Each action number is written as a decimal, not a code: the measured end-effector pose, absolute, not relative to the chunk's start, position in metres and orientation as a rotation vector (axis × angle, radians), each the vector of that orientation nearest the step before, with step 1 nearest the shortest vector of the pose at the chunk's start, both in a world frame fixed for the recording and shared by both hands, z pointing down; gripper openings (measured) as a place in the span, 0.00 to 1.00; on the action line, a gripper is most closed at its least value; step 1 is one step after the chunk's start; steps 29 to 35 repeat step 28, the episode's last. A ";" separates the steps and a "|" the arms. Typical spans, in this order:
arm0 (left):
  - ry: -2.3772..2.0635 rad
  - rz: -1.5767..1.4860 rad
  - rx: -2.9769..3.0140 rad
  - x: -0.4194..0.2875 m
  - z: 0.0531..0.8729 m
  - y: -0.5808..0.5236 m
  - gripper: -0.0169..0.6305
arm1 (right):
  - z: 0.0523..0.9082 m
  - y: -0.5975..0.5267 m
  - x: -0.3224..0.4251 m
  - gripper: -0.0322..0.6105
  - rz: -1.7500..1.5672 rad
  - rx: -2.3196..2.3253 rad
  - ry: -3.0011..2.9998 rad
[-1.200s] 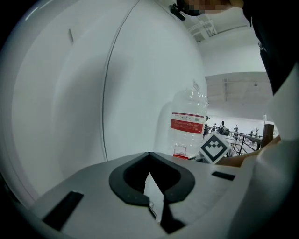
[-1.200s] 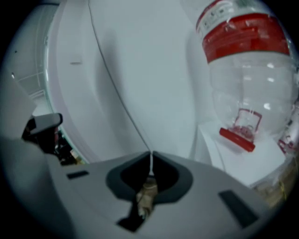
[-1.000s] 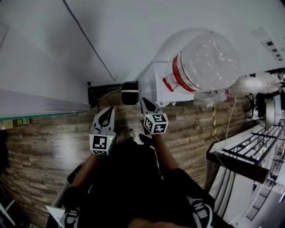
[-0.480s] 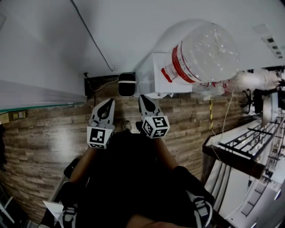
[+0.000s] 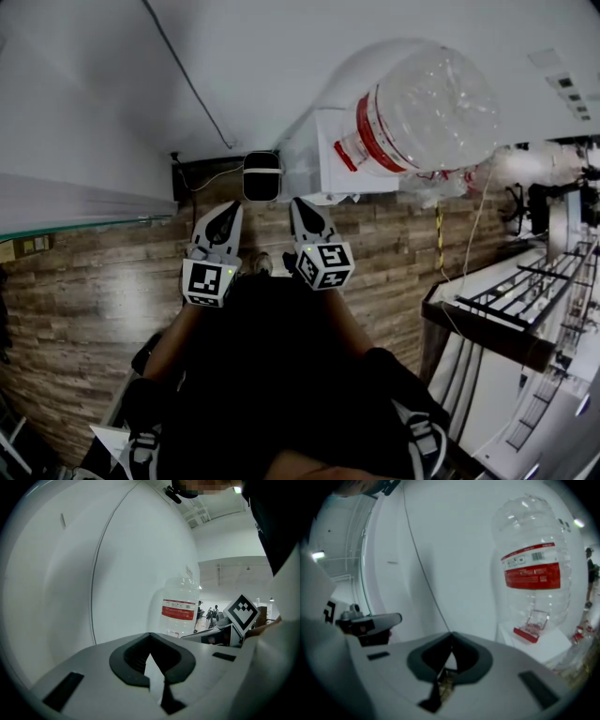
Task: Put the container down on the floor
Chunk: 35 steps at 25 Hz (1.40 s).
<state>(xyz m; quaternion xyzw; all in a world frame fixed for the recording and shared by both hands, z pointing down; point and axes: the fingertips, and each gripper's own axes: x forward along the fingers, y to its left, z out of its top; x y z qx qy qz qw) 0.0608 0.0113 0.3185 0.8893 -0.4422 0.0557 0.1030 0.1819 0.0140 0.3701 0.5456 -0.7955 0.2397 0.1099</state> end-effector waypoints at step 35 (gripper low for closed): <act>-1.302 0.160 2.601 0.051 0.325 0.012 0.07 | 0.378 0.011 0.177 0.10 0.729 1.594 -2.329</act>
